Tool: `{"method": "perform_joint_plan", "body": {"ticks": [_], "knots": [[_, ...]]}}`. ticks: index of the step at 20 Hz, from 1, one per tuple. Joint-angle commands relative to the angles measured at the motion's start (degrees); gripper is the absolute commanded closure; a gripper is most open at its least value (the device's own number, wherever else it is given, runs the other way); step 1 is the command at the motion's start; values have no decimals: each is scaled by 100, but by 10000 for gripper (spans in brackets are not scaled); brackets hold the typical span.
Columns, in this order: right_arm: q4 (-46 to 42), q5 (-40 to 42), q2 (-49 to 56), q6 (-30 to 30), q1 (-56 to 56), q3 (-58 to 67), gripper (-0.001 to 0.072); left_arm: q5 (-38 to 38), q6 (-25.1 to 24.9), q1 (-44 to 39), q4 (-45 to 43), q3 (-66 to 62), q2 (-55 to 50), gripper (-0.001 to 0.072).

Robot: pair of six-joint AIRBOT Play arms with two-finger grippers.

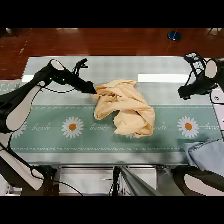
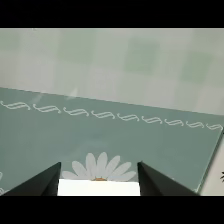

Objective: Fold the shirts.

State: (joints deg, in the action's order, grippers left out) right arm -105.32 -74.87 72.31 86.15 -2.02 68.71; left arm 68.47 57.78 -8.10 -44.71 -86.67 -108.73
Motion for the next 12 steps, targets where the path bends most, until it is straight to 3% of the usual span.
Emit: {"method": "perform_joint_plan", "body": {"ticks": [1,3,5,7,12], "knots": [[192,-177,0,63,455,-20,205,415,-52,31,20,-146,-17,686],[1714,11,-4,-264,1163,-166,205,684,-48,103,20,-146,-4,686],[3497,107,-2,-1047,1766,-479,181,822,0,142,22,-146,-2,686],[4717,74,-2,-1825,2055,-870,146,833,24,140,20,-146,0,686],[5386,-35,-2,-3064,1803,-2055,134,881,236,142,20,-146,26,686]]}}
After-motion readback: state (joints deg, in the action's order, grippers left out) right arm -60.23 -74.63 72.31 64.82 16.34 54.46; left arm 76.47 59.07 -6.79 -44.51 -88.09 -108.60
